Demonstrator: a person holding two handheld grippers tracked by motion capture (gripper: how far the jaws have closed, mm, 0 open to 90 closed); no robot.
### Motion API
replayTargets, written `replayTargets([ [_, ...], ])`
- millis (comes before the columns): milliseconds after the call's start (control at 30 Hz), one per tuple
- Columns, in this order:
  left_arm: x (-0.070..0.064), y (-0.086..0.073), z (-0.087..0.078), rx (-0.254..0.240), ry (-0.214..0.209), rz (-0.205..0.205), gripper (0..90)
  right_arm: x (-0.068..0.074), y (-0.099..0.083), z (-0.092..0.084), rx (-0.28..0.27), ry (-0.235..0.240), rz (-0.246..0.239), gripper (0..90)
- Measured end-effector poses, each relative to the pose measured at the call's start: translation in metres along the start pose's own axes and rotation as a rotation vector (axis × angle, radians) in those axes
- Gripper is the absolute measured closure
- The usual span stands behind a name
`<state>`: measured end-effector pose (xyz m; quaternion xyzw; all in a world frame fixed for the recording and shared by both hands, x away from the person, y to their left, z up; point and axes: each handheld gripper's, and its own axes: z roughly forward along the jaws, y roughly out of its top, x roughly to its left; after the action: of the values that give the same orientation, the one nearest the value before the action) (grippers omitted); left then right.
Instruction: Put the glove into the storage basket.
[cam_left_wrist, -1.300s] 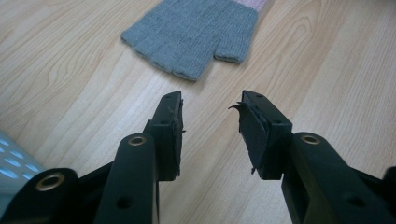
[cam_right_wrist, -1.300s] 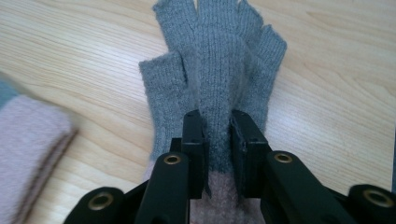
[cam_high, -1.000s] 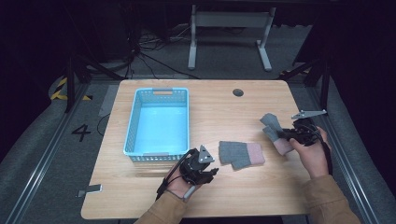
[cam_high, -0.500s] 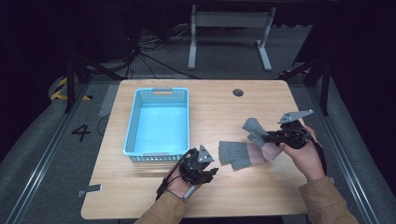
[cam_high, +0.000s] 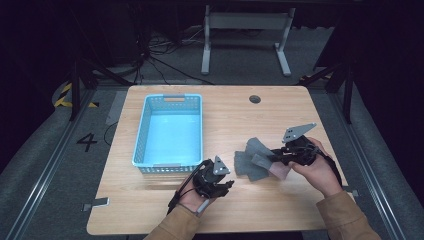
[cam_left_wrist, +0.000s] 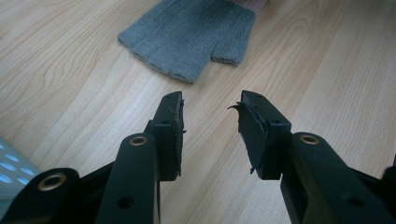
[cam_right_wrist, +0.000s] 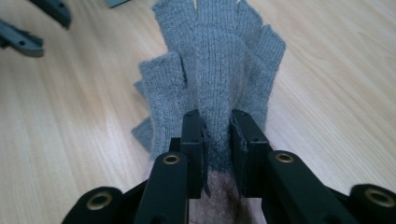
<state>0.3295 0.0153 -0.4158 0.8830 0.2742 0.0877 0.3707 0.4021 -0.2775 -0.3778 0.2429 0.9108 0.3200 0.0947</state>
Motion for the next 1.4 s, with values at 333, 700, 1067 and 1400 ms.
replayTargets([
  [333, -0.001, 0.001, 0.002, 0.004, -0.001, 0.0, 61.0, 0.01, 0.002, 0.017, 0.043, 0.045, -0.074, 76.2],
  [700, -0.001, 0.001, 0.003, 0.026, -0.01, -0.004, 63.9, 0.016, -0.002, 0.035, 0.115, 0.046, -0.134, 76.1],
  [1067, -0.001, 0.008, 0.007, 0.029, -0.031, 0.006, 65.9, 0.019, -0.01, 0.042, 0.103, 0.059, -0.122, 64.9],
  [1400, -0.005, 0.018, 0.014, 0.034, -0.048, 0.027, 65.3, 0.008, -0.023, 0.002, -0.007, -0.038, -0.004, 57.8],
])
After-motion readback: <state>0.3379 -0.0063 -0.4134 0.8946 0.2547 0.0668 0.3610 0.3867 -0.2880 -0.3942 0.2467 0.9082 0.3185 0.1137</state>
